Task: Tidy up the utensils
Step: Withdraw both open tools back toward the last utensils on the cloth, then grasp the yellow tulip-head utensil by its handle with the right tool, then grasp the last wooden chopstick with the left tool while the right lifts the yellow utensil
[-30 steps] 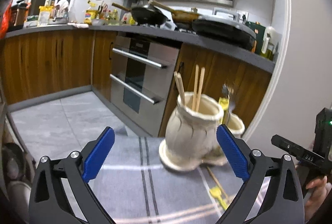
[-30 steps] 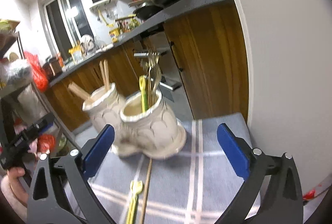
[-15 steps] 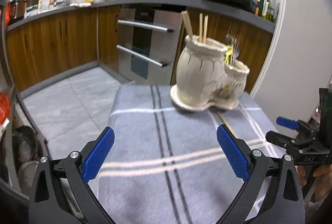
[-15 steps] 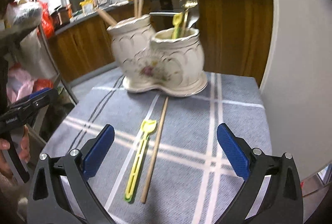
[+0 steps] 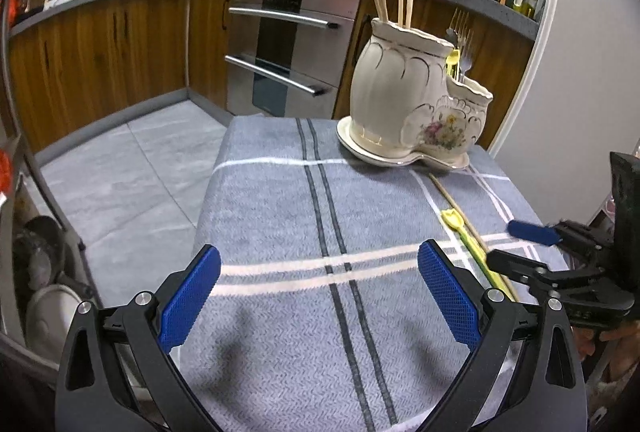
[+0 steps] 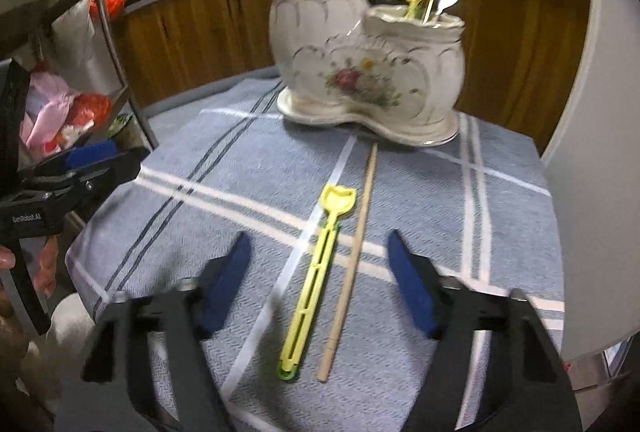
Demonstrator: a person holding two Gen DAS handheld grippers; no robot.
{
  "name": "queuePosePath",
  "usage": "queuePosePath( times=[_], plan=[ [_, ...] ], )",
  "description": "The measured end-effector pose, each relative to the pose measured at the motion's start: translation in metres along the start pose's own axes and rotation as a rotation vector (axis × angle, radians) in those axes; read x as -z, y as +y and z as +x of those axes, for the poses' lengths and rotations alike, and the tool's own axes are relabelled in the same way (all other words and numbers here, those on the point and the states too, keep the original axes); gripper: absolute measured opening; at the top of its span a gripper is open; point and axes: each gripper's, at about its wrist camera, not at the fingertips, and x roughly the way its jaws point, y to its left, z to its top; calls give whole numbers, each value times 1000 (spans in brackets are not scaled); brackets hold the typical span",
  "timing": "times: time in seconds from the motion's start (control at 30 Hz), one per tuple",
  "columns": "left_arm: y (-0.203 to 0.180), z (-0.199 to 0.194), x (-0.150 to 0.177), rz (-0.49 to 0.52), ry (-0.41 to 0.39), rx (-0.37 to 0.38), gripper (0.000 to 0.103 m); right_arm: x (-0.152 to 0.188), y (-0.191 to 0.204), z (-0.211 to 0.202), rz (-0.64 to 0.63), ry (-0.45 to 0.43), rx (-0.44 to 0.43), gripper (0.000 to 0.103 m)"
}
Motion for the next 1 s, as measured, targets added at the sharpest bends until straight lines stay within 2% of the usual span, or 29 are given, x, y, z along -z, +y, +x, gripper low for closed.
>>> queuePosePath(
  times=[0.1,0.17,0.5,0.53,0.57,0.6,0.87,1.0],
  plan=[
    [1,3,1,-7,8,17,98,0,2,8,8,32,-6,29],
    [0,5,2,-3,11,20,98,-1,4,12,-3,39,-5,23],
    [-1,7,2,-3,15,25,98,-4,4,28,-3,77,54,22],
    [-2,7,2,-5,18,25,98,-4,5,28,-6,78,53,20],
    [-1,7,2,-4,20,27,98,-3,5,28,-7,78,46,13],
    [-2,7,2,-3,24,27,98,-4,4,28,-1,76,41,10],
    [-21,9,-2,33,49,14,98,-7,-20,-18,91,-51,-59,10],
    [-45,17,-5,59,76,29,98,-5,-39,-50,107,-127,-57,10]
  ],
)
